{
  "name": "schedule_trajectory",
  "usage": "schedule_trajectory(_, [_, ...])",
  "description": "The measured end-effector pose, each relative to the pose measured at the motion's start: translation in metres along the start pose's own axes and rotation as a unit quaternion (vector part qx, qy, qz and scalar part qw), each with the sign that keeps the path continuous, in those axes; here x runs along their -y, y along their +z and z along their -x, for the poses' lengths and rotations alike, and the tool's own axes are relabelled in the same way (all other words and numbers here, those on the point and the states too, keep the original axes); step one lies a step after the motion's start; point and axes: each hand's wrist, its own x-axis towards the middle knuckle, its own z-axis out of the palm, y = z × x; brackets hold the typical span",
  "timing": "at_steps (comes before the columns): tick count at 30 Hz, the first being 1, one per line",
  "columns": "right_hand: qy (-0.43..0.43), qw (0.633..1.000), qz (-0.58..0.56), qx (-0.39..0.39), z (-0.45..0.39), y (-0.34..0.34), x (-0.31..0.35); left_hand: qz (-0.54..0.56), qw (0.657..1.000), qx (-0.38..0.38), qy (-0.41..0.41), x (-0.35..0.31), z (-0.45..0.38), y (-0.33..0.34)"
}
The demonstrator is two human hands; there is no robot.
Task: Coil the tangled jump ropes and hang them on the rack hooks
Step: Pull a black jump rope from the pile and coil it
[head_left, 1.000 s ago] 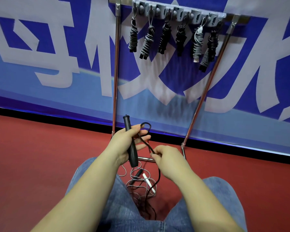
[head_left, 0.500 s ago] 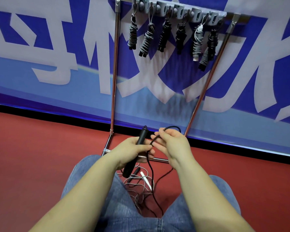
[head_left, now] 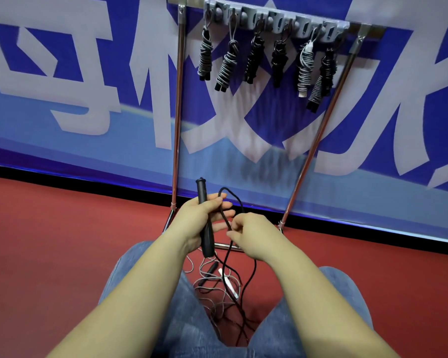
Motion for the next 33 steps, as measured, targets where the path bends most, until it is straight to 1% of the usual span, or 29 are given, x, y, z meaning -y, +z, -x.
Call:
schedule_trajectory(3, [-0.008,1.000,-0.011,-0.011,-0.023,-0.002,-0.005,-0.033,0.999,0.012,0.002,0.000,-0.017,-0.001])
schedule_trajectory(8, [0.021,0.991,-0.127,-0.039,-0.078,-0.007,-0.019,-0.120,0.992,0.013,-0.049,0.016,-0.051,-0.006])
schedule_trajectory(10, [0.045,0.977,-0.203,-0.051,-0.098,-0.011,-0.025,-0.151,0.987,0.005,-0.060,0.022,-0.064,-0.008])
schedule_trajectory(12, [0.080,0.955,-0.280,-0.056,-0.114,-0.020,-0.029,-0.183,0.981,0.002,-0.060,0.024,-0.077,-0.007])
schedule_trajectory(14, [0.110,0.943,-0.310,-0.054,-0.126,-0.028,-0.032,-0.200,0.978,-0.005,-0.055,0.022,-0.088,-0.003])
schedule_trajectory(15, [0.122,0.944,-0.303,-0.050,-0.131,-0.029,-0.034,-0.213,0.976,-0.006,-0.053,0.020,-0.093,0.000])
schedule_trajectory(18, [0.135,0.980,-0.145,-0.021,-0.137,-0.034,-0.038,-0.248,0.967,-0.010,-0.051,0.012,-0.108,0.005])
schedule_trajectory(19, [0.131,0.987,-0.092,-0.021,-0.137,-0.034,-0.038,-0.251,0.966,-0.018,-0.051,0.009,-0.112,0.007])
schedule_trajectory(20, [0.124,0.990,-0.069,-0.005,-0.136,-0.033,-0.038,-0.251,0.966,-0.028,-0.050,0.007,-0.115,0.008])
schedule_trajectory(23, [0.127,0.979,-0.133,0.083,-0.126,-0.027,-0.035,-0.221,0.971,-0.067,-0.054,0.004,-0.121,0.011])
schedule_trajectory(25, [0.133,0.972,-0.130,0.142,-0.119,-0.022,-0.035,-0.184,0.977,-0.084,-0.062,0.002,-0.120,0.013])
schedule_trajectory(26, [0.130,0.972,-0.119,0.155,-0.115,-0.020,-0.036,-0.172,0.979,-0.087,-0.066,0.001,-0.118,0.015])
schedule_trajectory(29, [0.117,0.975,-0.133,0.135,-0.107,-0.020,-0.038,-0.159,0.981,-0.086,-0.067,-0.004,-0.114,0.022])
schedule_trajectory(33, [0.123,0.979,-0.128,0.099,-0.111,-0.028,-0.034,-0.148,0.984,-0.084,-0.044,-0.017,-0.110,0.032])
